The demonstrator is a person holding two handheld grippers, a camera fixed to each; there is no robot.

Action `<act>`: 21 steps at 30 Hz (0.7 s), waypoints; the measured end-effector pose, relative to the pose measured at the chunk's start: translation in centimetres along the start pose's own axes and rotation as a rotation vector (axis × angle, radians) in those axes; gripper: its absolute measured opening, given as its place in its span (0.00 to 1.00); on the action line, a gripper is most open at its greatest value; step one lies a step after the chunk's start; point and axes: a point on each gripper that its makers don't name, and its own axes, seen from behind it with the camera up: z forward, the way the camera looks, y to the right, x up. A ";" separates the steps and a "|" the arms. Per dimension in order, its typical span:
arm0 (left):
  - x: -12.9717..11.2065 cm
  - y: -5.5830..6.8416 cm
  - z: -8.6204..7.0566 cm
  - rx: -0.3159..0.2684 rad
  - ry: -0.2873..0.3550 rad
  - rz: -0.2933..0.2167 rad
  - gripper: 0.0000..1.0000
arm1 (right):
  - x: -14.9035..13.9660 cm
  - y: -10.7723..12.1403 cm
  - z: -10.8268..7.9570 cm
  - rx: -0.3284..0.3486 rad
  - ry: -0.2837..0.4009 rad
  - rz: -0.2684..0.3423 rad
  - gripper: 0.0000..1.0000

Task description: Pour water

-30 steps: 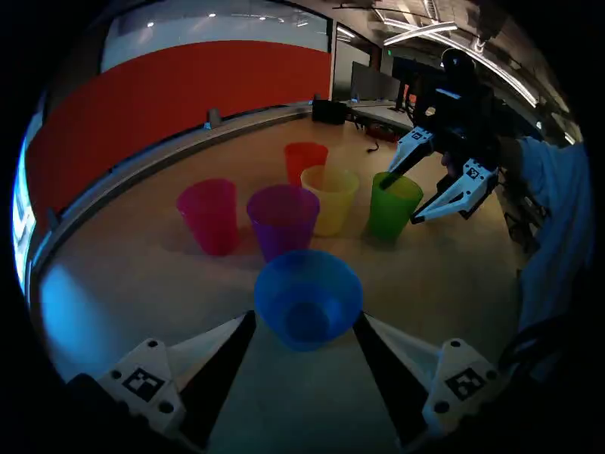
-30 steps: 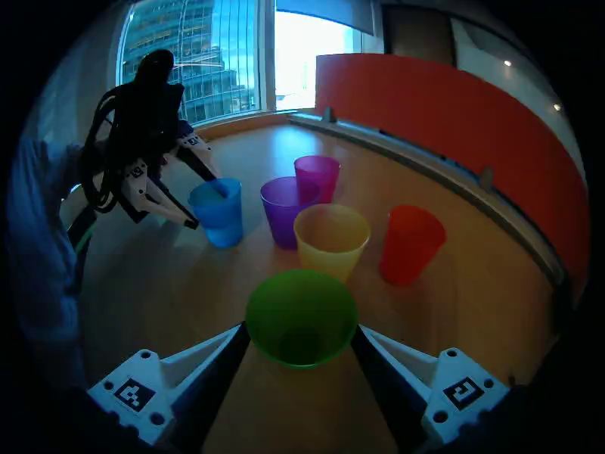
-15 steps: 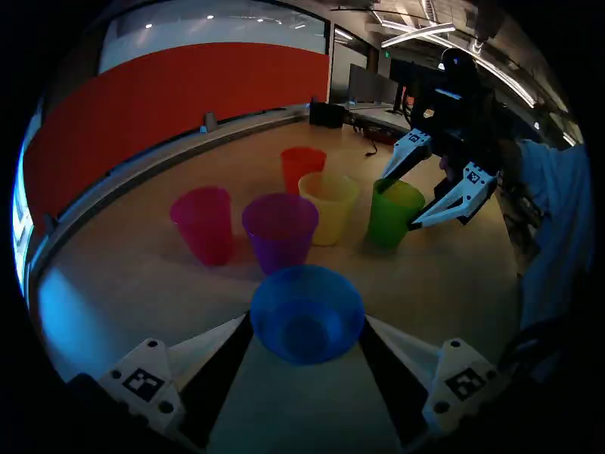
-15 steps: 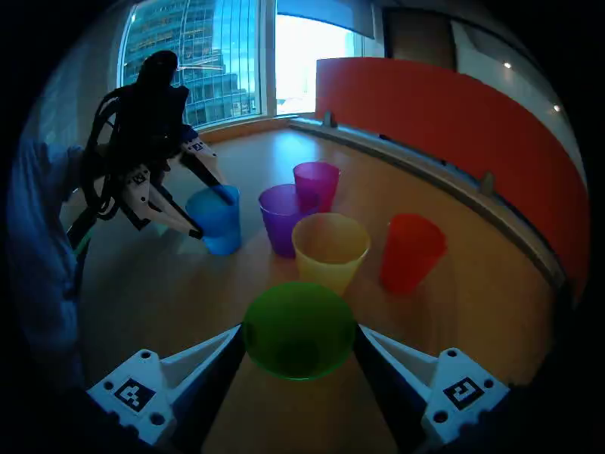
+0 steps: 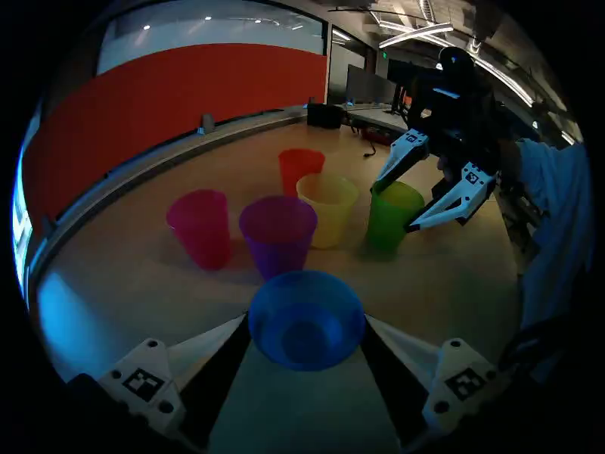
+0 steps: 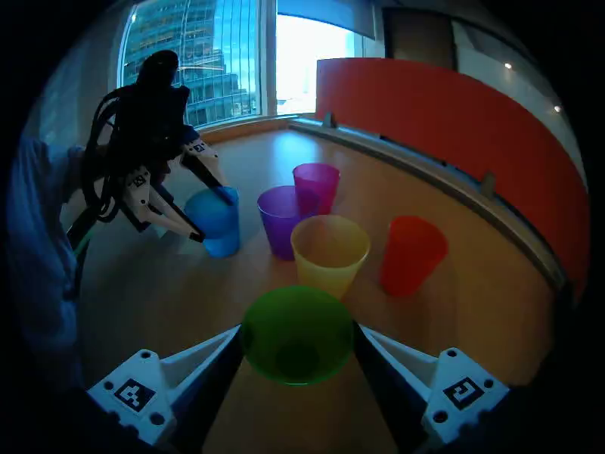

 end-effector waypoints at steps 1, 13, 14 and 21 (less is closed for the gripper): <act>0.0 0.0 0.0 0.000 0.000 0.000 0.95 | 0.0 0.0 0.0 0.000 0.000 0.000 0.99; -0.1 0.0 0.1 -0.002 -0.003 0.010 0.87 | -0.3 0.1 0.2 0.000 -0.006 0.000 0.99; -0.1 0.0 0.1 -0.001 -0.003 0.014 0.87 | -0.3 0.1 0.2 0.000 -0.007 -0.001 0.99; -0.1 0.0 0.0 0.000 -0.001 0.013 0.87 | -0.3 0.1 0.2 -0.004 -0.003 -0.003 0.98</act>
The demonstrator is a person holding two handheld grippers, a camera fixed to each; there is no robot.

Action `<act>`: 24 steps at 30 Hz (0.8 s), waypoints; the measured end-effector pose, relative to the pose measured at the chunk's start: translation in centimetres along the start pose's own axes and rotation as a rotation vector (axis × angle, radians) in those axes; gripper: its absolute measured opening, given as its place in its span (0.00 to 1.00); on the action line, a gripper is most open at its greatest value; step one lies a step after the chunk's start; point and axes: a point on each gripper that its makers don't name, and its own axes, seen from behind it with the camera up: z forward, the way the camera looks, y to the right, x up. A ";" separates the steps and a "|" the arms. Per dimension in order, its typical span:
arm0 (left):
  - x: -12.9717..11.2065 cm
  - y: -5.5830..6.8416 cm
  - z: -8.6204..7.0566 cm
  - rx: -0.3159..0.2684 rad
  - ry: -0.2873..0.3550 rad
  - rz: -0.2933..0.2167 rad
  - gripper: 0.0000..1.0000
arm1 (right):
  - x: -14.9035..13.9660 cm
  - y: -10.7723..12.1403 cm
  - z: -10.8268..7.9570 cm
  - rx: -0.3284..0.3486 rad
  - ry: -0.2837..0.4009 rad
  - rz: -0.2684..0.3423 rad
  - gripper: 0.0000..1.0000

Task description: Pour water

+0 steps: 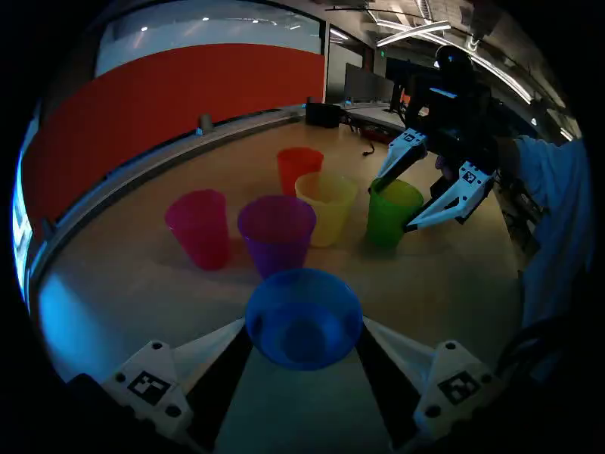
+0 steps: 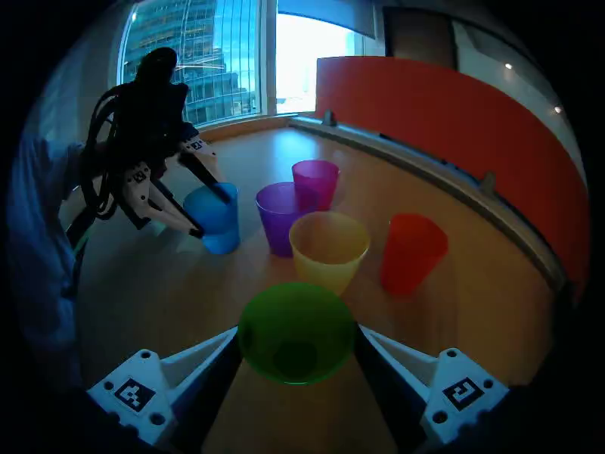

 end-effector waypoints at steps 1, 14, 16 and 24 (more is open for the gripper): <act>0.0 0.0 0.0 0.000 0.001 0.000 0.87 | 0.0 0.0 0.0 -0.001 0.002 -0.001 0.94; 0.6 0.0 -0.7 0.017 0.027 -0.001 0.87 | 1.2 0.3 -1.0 -0.017 0.042 0.001 0.91; 1.0 0.0 -1.0 0.021 0.039 -0.003 0.87 | 1.6 0.4 -1.4 -0.021 0.052 0.002 0.91; 3.6 -0.2 -2.9 0.048 0.108 -0.007 0.86 | 3.8 0.7 -3.0 -0.041 0.102 0.000 0.91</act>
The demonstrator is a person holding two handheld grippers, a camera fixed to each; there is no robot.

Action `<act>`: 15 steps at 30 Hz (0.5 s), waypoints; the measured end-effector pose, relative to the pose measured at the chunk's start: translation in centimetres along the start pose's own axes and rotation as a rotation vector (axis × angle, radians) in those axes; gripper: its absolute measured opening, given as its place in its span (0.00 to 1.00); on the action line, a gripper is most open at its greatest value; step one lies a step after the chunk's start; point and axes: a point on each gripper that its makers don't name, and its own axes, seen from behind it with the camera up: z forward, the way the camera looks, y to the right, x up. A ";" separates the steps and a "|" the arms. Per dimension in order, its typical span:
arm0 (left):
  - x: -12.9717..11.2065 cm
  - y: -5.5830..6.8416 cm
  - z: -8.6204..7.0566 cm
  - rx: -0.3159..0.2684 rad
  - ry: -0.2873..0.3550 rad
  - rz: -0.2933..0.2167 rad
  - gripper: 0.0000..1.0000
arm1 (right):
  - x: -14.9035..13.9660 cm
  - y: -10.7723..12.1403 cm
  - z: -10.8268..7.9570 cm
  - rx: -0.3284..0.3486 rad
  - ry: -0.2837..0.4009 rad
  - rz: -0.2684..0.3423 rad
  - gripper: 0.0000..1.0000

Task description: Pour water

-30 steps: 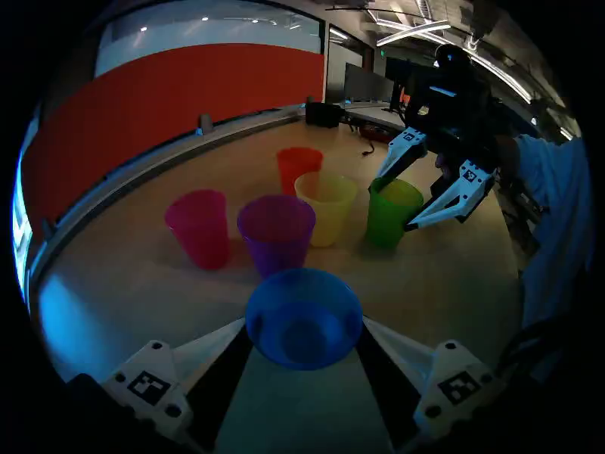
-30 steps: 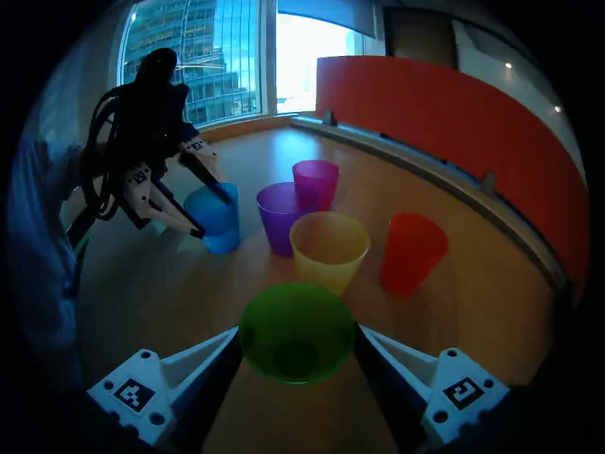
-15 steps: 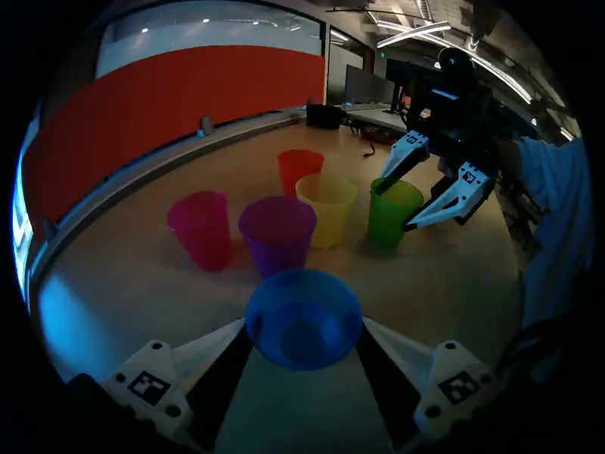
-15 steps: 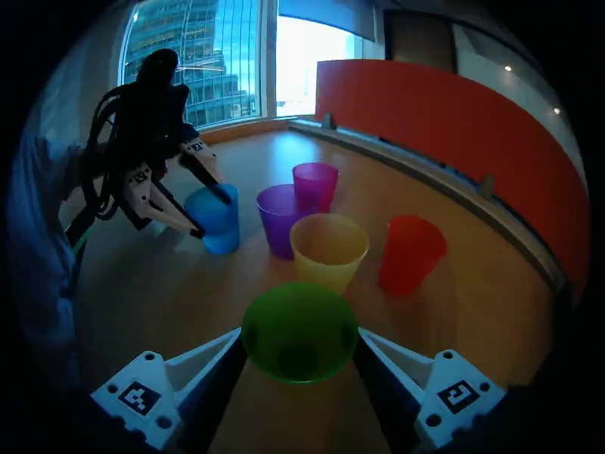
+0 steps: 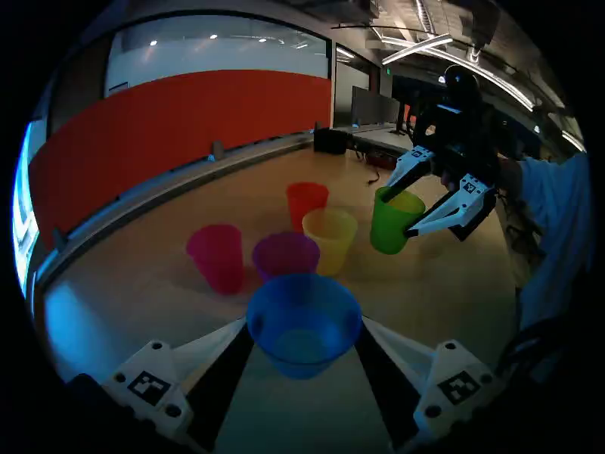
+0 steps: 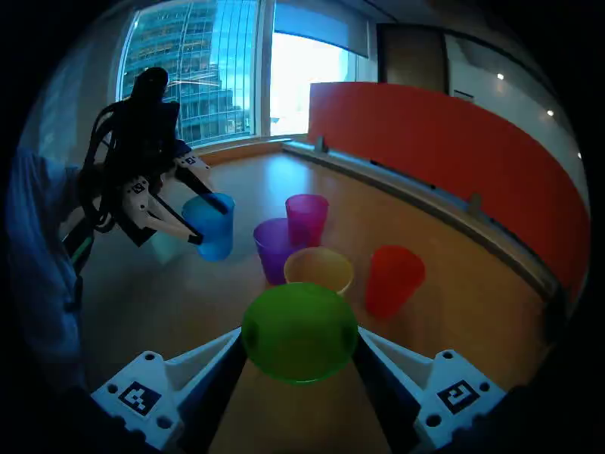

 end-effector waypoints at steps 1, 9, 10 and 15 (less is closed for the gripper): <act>0.4 0.0 -0.2 0.004 0.010 0.001 0.86 | 0.3 0.1 -0.2 -0.003 0.006 -0.001 0.91; 3.3 -0.7 -1.6 0.037 0.082 0.000 0.86 | 3.0 0.5 -1.5 -0.024 0.058 -0.013 0.91; 3.7 -0.8 -1.8 0.041 0.091 -0.001 0.86 | 3.3 0.5 -1.7 -0.026 0.065 -0.015 0.91; 5.5 -1.3 -2.7 0.061 0.141 -0.006 0.87 | 5.1 0.7 -2.4 -0.039 0.099 -0.027 0.91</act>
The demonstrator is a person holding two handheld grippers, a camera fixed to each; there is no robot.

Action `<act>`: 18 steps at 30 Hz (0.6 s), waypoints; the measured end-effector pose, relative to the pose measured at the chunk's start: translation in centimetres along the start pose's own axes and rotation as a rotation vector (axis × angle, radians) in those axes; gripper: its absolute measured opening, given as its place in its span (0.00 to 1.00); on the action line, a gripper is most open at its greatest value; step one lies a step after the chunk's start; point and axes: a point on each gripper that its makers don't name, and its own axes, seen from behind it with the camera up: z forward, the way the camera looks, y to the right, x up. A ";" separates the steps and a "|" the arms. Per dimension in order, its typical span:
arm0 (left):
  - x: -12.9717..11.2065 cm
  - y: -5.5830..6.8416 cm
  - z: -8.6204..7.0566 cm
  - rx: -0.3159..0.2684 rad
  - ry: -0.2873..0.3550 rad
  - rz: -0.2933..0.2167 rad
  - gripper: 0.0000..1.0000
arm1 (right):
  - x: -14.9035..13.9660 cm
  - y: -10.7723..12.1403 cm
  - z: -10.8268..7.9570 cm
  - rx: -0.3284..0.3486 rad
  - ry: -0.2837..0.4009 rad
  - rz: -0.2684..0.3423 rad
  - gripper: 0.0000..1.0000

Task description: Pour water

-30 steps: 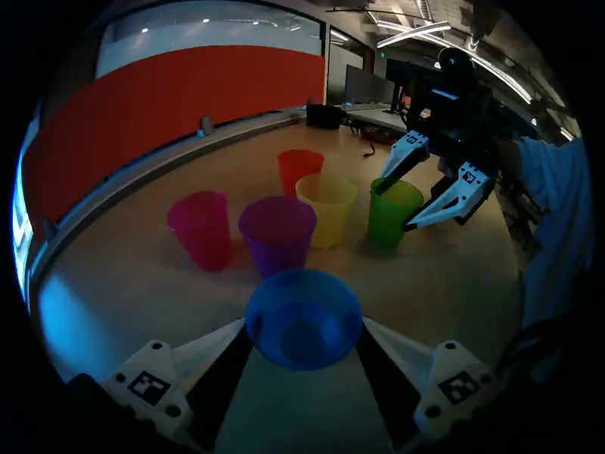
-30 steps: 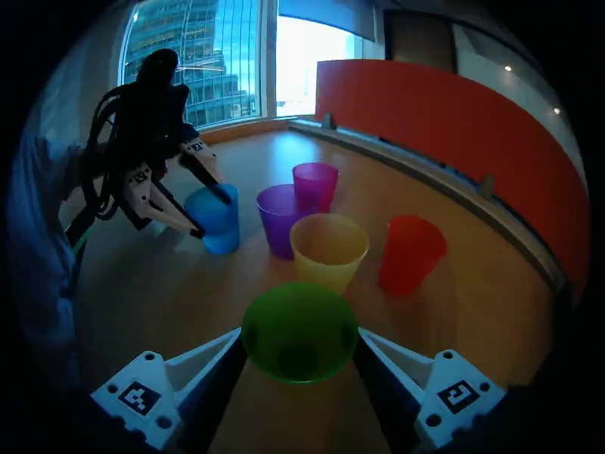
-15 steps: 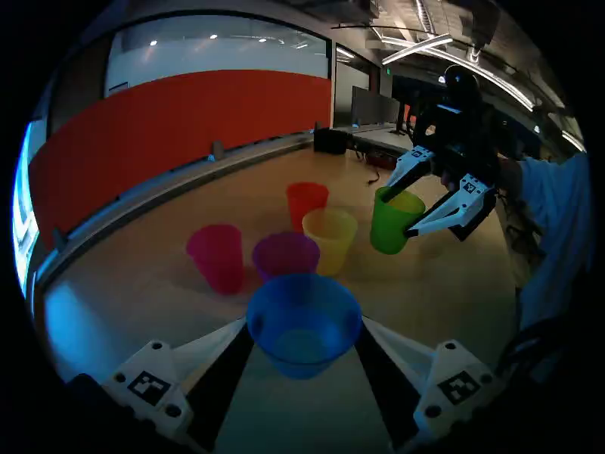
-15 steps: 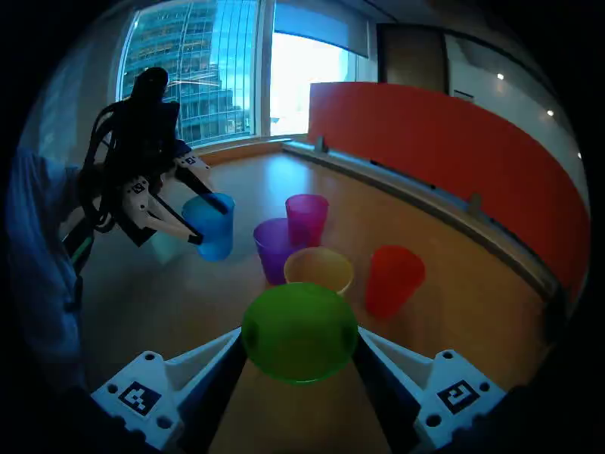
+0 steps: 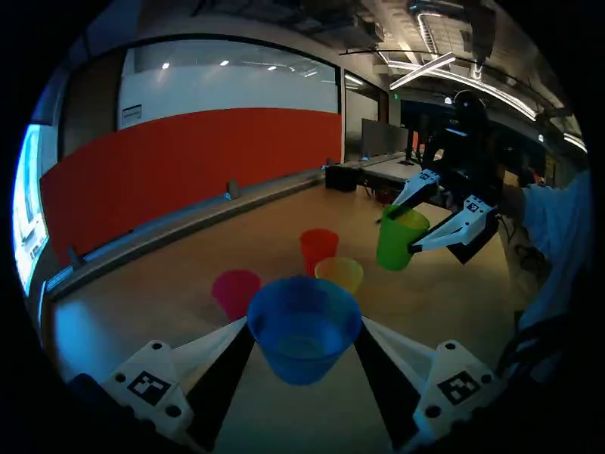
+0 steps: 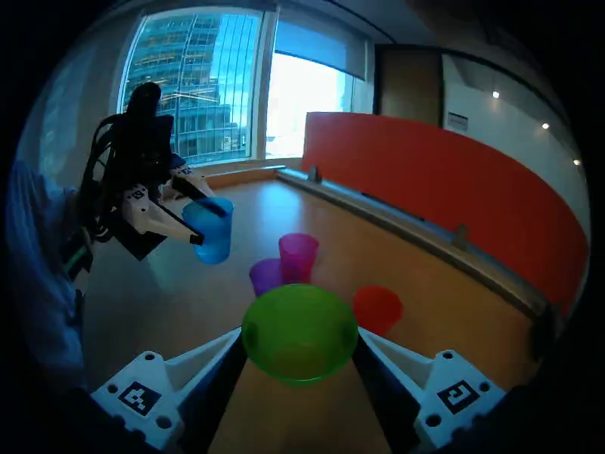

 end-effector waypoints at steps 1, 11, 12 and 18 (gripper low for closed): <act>0.4 -0.1 -0.1 0.003 0.010 -0.001 0.87 | 0.3 0.0 -0.1 -0.002 0.007 -0.001 0.91; 3.8 -0.7 -1.4 0.025 0.102 -0.016 0.86 | 3.4 0.3 -0.9 -0.015 0.081 0.000 0.91; 4.0 -0.7 -1.5 0.027 0.109 -0.017 0.86 | 3.6 0.3 -1.0 -0.016 0.087 0.000 0.91; 5.5 -0.7 -2.2 0.037 0.151 -0.022 0.86 | 5.0 0.4 -1.2 -0.024 0.127 0.002 0.92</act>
